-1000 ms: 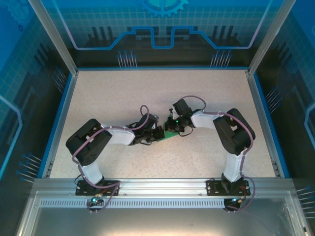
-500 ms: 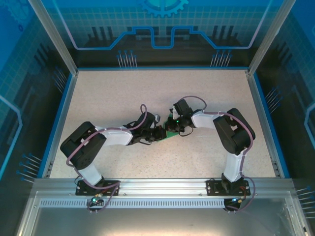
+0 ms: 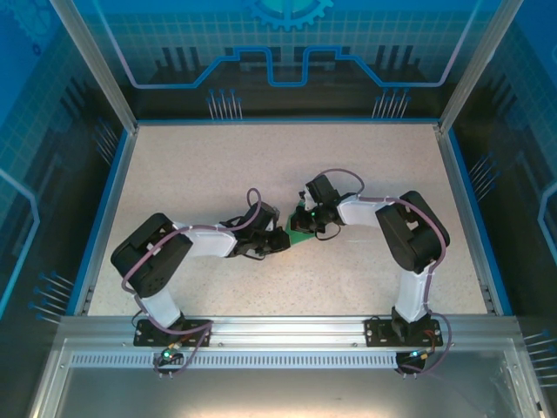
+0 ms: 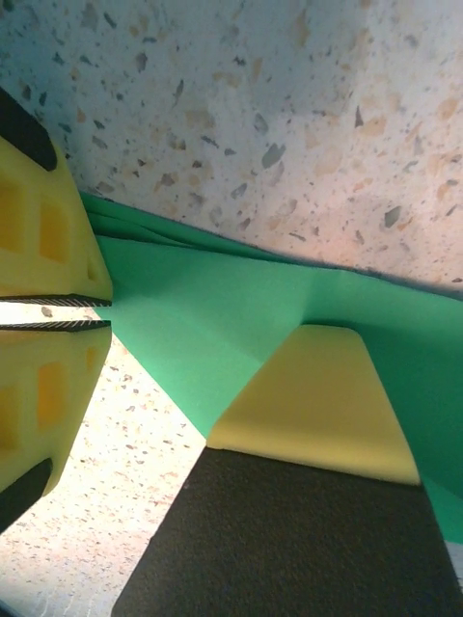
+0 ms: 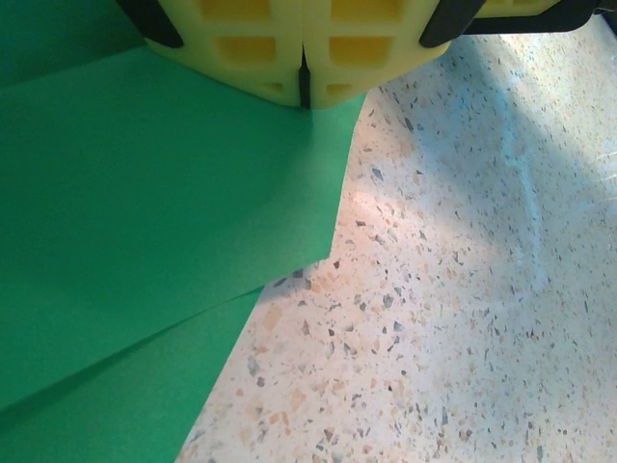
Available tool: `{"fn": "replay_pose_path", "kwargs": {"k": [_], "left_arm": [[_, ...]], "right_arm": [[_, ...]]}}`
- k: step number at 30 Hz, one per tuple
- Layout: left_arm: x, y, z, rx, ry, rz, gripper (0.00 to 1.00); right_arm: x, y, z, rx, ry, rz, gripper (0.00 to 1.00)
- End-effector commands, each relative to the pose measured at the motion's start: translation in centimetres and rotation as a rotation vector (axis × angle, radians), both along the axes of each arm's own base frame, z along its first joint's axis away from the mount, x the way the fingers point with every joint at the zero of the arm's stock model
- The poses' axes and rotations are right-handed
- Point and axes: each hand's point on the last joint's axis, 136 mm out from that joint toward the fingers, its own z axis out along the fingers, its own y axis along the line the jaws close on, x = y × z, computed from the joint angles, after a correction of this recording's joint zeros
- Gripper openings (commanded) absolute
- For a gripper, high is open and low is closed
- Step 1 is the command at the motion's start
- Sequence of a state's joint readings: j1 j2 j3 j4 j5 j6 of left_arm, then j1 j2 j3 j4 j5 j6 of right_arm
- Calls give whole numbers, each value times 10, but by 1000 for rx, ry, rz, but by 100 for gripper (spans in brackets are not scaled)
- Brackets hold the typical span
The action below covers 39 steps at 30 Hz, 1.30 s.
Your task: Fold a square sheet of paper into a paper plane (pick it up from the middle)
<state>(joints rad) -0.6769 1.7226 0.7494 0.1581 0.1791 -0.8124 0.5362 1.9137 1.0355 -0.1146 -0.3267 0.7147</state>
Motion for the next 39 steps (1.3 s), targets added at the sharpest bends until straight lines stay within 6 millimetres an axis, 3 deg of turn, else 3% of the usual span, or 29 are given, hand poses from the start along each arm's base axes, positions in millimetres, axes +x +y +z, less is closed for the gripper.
{"fn": "replay_pose_path", "kwargs": {"k": [1, 6, 10, 23, 39], "left_arm": [[2, 10, -11, 43, 10, 33, 18], [6, -5, 9, -80, -16, 23, 19], [10, -5, 16, -97, -36, 33, 19], [7, 15, -13, 12, 11, 78, 13], [3, 36, -32, 131, 25, 104, 12]], "right_arm": [[-27, -43, -60, -217, 143, -56, 5], [-29, -44, -61, -225, 146, -59, 4], [-30, -46, -62, -229, 150, -61, 4], [-33, -48, -68, -242, 164, -64, 4], [-34, -52, -70, -261, 171, -70, 4]]}}
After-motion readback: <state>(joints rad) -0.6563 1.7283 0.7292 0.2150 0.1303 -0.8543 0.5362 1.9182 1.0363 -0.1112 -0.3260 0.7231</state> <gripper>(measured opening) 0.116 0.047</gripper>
